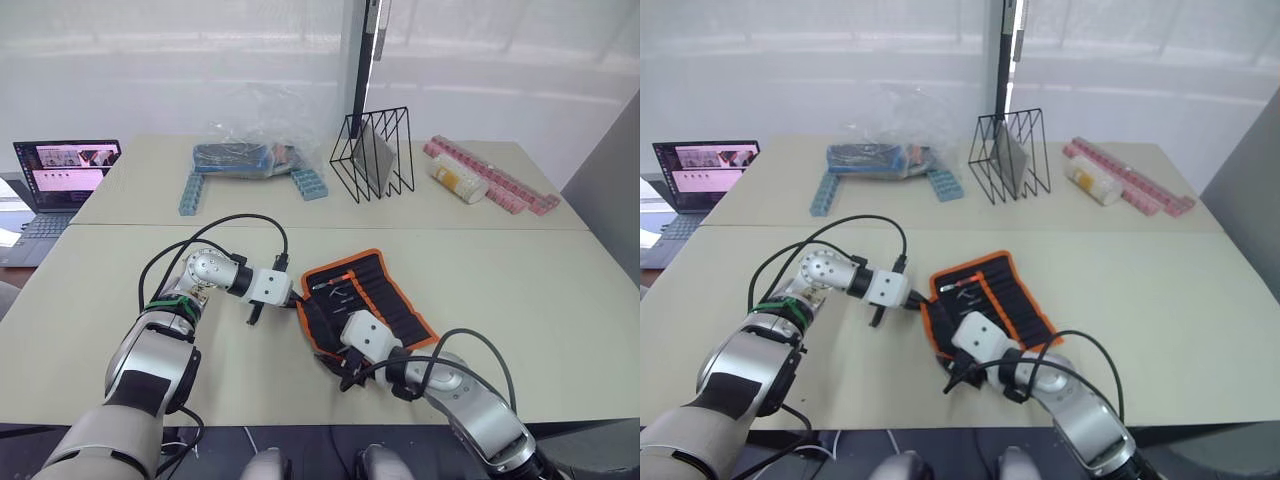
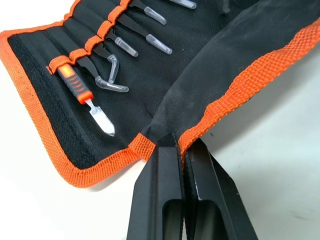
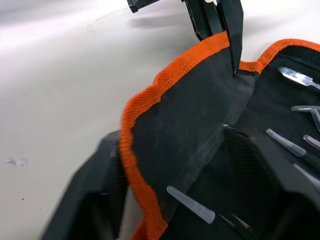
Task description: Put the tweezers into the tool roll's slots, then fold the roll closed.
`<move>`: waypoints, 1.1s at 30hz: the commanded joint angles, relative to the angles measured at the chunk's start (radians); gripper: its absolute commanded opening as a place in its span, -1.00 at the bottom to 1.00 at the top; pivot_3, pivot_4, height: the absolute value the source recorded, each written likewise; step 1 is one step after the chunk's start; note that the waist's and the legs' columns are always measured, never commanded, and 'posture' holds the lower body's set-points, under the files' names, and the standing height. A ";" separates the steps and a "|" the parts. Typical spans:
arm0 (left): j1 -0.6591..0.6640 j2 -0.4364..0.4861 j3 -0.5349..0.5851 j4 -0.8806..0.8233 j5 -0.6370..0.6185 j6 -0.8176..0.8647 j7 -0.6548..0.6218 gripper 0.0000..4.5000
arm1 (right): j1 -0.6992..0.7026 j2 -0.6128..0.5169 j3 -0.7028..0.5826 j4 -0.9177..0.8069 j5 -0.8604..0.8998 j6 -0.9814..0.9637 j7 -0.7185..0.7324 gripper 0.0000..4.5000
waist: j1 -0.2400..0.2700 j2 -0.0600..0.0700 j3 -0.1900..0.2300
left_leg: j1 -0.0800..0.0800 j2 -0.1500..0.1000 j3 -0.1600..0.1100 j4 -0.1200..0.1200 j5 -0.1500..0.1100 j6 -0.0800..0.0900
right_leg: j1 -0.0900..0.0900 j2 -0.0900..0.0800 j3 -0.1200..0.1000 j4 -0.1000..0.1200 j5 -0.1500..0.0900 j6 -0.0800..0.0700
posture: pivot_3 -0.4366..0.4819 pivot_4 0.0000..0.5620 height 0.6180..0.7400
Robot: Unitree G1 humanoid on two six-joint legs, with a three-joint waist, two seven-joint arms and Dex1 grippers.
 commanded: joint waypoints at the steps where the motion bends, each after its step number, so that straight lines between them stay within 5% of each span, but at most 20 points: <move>1: 0.001 0.018 0.000 -0.005 0.008 0.001 0.000 -1.00 | -0.001 -0.004 -0.013 -0.044 -0.012 -0.019 -0.004 -0.29 | -0.001 0.000 0.000 | 0.000 0.000 0.000 0.000 0.000 0.000 | 0.000 0.000 0.000 0.000 0.000 0.000 | -0.05 -0.47 0.71; 6: 0.013 0.039 -0.001 -0.008 0.012 0.007 -0.012 -1.00 | -0.003 -0.012 -0.022 -0.052 -0.040 -0.031 -0.012 -0.98 | -0.004 0.000 0.000 | 0.000 0.000 0.000 0.000 0.000 0.000 | 0.000 0.000 0.000 0.000 0.000 0.000 | -0.05 -0.47 0.71; 17: 0.162 0.139 0.048 -0.188 -0.143 0.075 -0.197 -1.00 | -0.029 -0.032 -0.009 0.005 -0.113 -0.120 -0.007 -0.98 | -0.025 0.000 0.000 | 0.001 0.002 0.000 0.000 0.000 0.000 | 0.000 0.001 0.001 0.001 0.000 0.000 | -0.05 -0.47 0.71; 20: 0.275 0.181 0.055 -0.381 -0.224 0.173 -0.242 -1.00 | -0.044 -0.048 0.009 0.039 -0.147 -0.191 0.009 -0.98 | -0.028 0.000 0.000 | 0.002 0.005 0.001 0.000 0.000 0.001 | 0.000 0.002 0.001 0.001 0.000 0.000 | -0.05 -0.47 0.71; 27: 0.716 0.340 0.080 -1.214 -0.376 0.761 -0.111 -1.00 | -0.108 -0.108 0.034 0.174 -0.196 -0.429 0.085 -0.98 | -0.040 0.001 0.000 | 0.002 0.007 0.001 -0.002 -0.001 0.002 | 0.000 0.001 0.003 0.001 0.000 0.000 | -0.05 -0.47 0.71; 33: 0.854 0.364 0.112 -1.496 -0.400 1.077 0.065 -1.00 | -0.115 -0.150 0.005 0.245 -0.185 -0.547 0.137 -0.98 | -0.012 0.001 0.000 | 0.004 0.007 0.003 -0.002 -0.001 0.002 | 0.001 0.000 0.003 -0.001 0.000 0.000 | -0.05 -0.47 0.71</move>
